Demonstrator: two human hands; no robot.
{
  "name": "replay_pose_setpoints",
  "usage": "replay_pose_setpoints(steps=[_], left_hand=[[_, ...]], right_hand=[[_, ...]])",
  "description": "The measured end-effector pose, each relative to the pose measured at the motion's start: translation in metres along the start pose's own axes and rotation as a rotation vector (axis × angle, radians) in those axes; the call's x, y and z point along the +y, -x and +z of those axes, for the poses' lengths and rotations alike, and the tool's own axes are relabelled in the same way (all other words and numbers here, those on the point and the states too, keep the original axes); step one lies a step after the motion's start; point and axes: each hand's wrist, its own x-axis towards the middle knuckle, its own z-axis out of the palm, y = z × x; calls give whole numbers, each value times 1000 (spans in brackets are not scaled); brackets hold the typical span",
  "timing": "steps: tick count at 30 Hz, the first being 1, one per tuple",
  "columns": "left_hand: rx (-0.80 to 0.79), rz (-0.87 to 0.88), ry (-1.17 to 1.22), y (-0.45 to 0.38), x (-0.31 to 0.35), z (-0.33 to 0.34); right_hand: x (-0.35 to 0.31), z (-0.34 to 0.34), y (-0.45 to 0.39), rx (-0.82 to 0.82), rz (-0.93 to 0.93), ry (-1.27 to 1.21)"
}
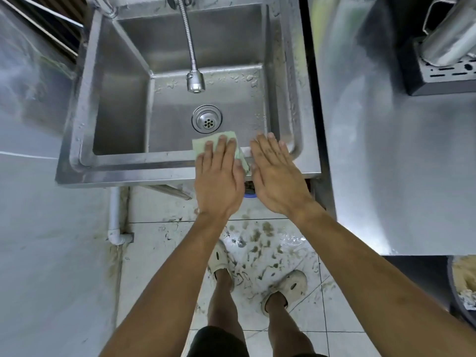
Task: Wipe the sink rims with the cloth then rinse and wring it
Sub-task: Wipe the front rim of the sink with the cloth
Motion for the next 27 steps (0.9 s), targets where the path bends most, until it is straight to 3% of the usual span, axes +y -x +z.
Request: replay_pose_setpoints(steps=[3,7,14,19,21,24,27], left_hand=[[-71,229,-52,4,-63,-14],[-73,195,-76,2,-151,-47],[-54,71,-59,-12,-97,-33],[-136,436,-122,-11,-183,-55],[-114,359,-133,-20,-209,-61],[-5,127,-108,-26,-188,-54],[21,109,-61,-19,-153,-38]], right_hand=[[-4,9,-8,5,61,44],[-30,26,-21,5,34,182],[-61,41,-34,5,12,230],[-60,38,-39,-7,-69,275],[-72,41,-44,-25,-126,278],[-93,50,-53,-20,-158,258],[-99,59,-55,28,-124,245]])
